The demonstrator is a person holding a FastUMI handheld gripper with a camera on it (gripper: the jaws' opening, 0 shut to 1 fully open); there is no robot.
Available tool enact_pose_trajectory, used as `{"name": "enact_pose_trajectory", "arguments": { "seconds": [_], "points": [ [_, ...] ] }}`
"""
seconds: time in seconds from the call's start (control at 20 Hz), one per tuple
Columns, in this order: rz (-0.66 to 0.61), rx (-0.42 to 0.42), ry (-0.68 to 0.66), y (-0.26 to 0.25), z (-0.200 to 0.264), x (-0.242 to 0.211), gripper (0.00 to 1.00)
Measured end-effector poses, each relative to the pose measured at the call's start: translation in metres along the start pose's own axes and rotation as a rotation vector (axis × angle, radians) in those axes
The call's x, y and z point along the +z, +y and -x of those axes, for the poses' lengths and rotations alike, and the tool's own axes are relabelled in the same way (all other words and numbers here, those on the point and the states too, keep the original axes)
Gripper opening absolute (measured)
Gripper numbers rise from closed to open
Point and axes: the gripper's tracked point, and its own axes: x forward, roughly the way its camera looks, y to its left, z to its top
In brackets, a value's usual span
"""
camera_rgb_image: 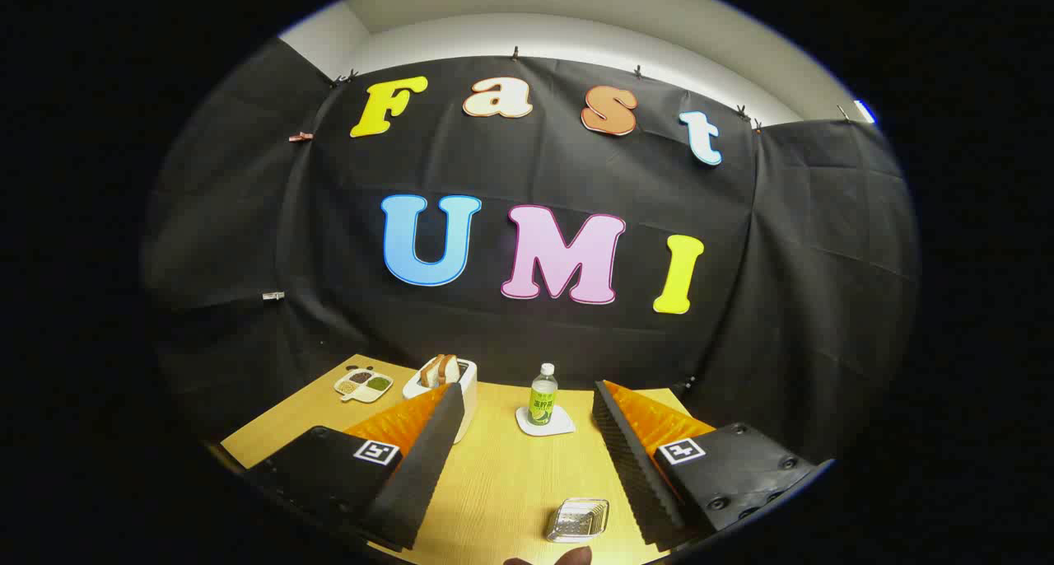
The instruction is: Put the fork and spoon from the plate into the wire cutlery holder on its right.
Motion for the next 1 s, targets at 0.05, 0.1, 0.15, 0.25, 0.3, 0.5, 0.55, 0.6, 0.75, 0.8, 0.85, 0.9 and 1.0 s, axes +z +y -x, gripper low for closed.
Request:
{"name": "enact_pose_trajectory", "arguments": {
  "seconds": [0.05,0.1,0.15,0.25,0.3,0.5,0.55,0.6,0.75,0.8,0.85,0.9,1.0],
  "points": [
    [-0.001,0.001,0.000,0.000,0.000,0.000,0.98],
    [-0.002,0.001,0.001,0.000,-0.001,-0.001,0.98],
    [-0.003,0.001,0.001,0.000,-0.002,0.000,0.98],
    [-0.002,0.002,0.000,0.000,-0.003,0.001,0.98],
    [-0.001,0.001,0.000,0.000,-0.003,0.000,0.98],
    [-0.001,0.006,0.001,0.001,-0.005,-0.001,0.98],
    [-0.001,0.006,0.002,0.000,-0.005,-0.001,0.98],
    [-0.002,0.009,0.002,0.001,-0.006,-0.001,0.98],
    [-0.009,0.022,0.013,0.004,-0.007,-0.004,0.98],
    [-0.011,0.027,0.019,0.006,-0.008,-0.007,0.98],
    [-0.012,0.038,0.027,0.009,-0.008,-0.009,0.98],
    [-0.013,0.060,0.042,0.015,-0.009,-0.012,0.98],
    [-0.020,0.119,0.086,0.032,-0.009,-0.022,0.98]
  ]
}}
